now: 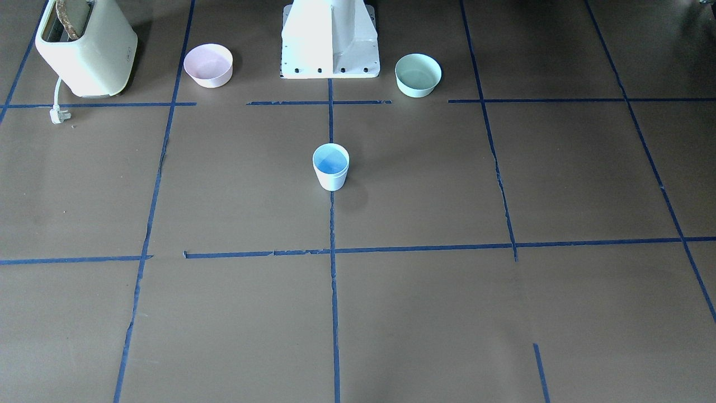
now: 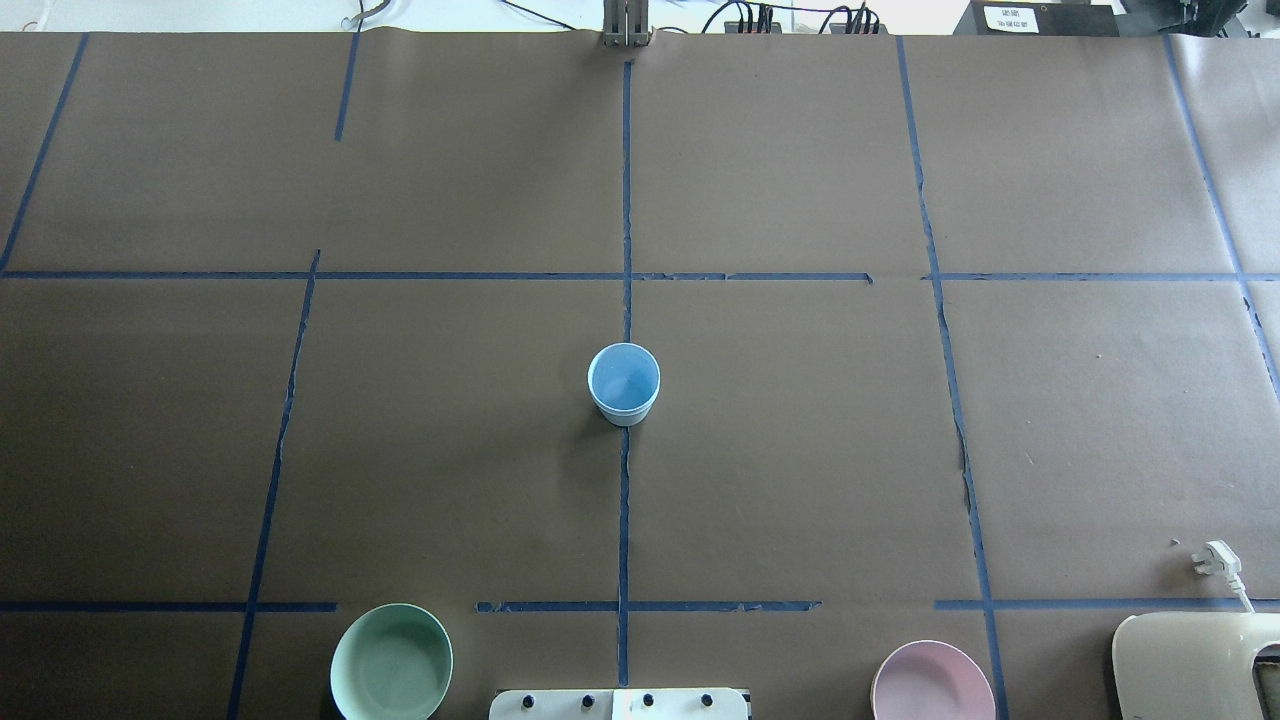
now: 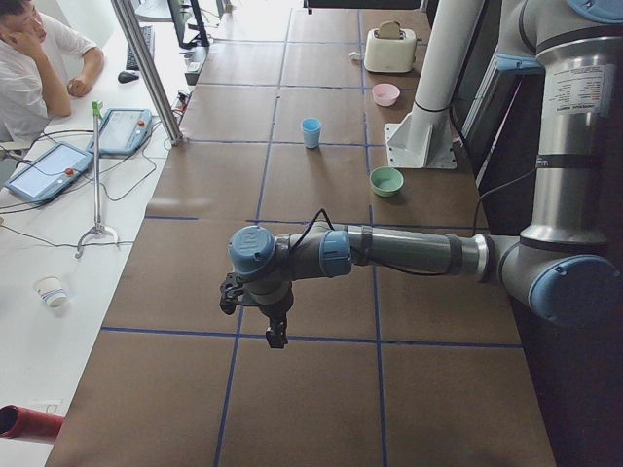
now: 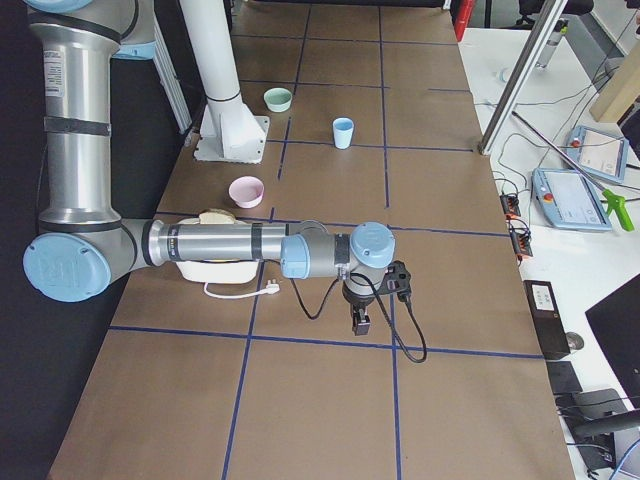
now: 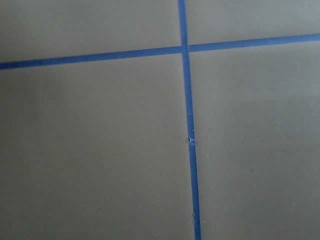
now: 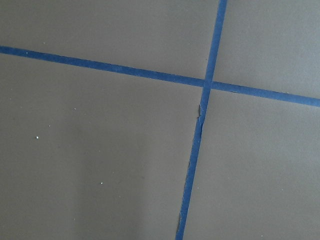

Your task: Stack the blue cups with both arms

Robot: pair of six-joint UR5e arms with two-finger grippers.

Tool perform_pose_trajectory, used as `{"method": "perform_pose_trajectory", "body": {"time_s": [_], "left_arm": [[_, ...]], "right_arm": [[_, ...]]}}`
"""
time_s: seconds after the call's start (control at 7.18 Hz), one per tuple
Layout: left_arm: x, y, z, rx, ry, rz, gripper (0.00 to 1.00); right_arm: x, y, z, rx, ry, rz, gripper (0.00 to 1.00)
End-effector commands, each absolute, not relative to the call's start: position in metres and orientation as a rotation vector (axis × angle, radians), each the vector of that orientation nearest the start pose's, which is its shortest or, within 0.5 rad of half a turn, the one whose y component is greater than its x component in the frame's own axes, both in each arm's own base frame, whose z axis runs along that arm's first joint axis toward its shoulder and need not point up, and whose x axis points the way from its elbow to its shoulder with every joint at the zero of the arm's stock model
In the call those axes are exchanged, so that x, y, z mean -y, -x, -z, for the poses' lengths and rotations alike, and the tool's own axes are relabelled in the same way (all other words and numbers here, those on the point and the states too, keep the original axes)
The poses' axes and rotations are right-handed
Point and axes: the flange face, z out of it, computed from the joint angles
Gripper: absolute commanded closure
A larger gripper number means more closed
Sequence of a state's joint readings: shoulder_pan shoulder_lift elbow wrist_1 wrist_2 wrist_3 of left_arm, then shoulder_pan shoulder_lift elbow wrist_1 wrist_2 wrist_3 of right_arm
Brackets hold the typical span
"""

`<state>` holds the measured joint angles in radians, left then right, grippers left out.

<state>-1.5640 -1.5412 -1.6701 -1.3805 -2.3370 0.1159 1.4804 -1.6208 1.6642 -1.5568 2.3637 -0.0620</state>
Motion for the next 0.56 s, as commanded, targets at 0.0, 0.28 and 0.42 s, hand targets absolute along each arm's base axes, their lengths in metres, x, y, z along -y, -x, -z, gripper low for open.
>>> {"method": "perform_pose_trajectory", "body": {"time_s": [0.0,0.28,0.42], "left_arm": [[0.4651,0.061,-0.6513,-0.765,0.048,-0.071,0.0],[0.4658,0.0618,-0.6509,-0.763,0.033,-0.069,0.0],[0.4666,0.0612,-0.6491,-0.77,0.031,-0.071,0.0]], "right_arm": [[0.4791,-0.0184,-0.634,0.795,-0.042,0.163,0.0],[0.4794,-0.0181,-0.6319,0.798,-0.048,0.166,0.0],[0.4792,-0.0178,-0.6324,0.802,-0.046,0.164,0.0]]}}
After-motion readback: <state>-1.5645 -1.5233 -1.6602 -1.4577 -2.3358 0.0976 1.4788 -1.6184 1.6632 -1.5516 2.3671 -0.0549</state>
